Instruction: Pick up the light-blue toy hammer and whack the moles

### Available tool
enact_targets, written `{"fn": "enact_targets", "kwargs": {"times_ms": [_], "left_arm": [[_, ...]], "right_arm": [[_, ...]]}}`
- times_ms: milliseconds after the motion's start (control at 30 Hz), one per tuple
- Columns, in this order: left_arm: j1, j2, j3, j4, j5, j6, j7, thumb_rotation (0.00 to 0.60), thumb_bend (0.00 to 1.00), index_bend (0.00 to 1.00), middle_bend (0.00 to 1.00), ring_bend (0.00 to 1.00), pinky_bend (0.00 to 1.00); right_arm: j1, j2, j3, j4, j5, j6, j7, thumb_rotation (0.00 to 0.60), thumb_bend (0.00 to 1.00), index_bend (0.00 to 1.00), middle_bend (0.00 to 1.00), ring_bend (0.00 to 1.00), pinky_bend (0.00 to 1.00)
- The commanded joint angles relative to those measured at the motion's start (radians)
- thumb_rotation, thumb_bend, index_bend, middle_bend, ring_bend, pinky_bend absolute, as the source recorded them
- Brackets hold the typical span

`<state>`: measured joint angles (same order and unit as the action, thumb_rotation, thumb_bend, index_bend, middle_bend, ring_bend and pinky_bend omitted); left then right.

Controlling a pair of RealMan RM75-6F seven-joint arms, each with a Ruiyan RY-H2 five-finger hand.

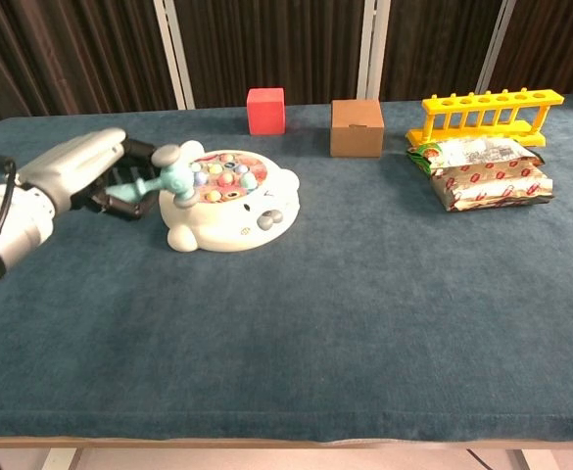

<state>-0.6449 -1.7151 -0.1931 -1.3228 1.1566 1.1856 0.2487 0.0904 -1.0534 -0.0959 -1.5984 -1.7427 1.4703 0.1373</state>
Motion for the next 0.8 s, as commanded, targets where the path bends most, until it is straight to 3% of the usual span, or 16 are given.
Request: {"fn": "enact_targets", "kwargs": {"times_ms": [33, 400, 633, 800], "left_arm": [[0.041, -0.017, 0.052, 0.072, 0.021, -0.002, -0.028, 0.600, 0.76, 0.61, 0.76, 0.81, 1.00], [0.066, -0.102, 0.060, 0.263, 0.060, -0.010, -0.095, 0.600, 0.72, 0.62, 0.74, 0.75, 1.00], [0.076, -0.130, 0.060, 0.330, 0.080, -0.023, -0.133, 0.600, 0.69, 0.63, 0.72, 0.71, 0.99], [0.082, -0.127, 0.066, 0.343, 0.093, -0.048, -0.150, 0.600, 0.69, 0.58, 0.66, 0.63, 0.81]], "right_arm": [[0.000, 0.000, -0.002, -0.003, -0.003, 0.001, 0.000, 0.600, 0.22, 0.00, 0.00, 0.00, 0.00], [-0.004, 0.001, -0.005, -0.004, -0.012, 0.014, 0.002, 0.600, 0.22, 0.00, 0.00, 0.00, 0.00], [-0.002, 0.000, -0.005, -0.005, -0.011, 0.010, -0.001, 0.600, 0.22, 0.00, 0.00, 0.00, 0.00], [-0.003, -0.001, -0.004, -0.006, -0.009, 0.009, -0.005, 0.600, 0.22, 0.00, 0.00, 0.00, 0.00]]}}
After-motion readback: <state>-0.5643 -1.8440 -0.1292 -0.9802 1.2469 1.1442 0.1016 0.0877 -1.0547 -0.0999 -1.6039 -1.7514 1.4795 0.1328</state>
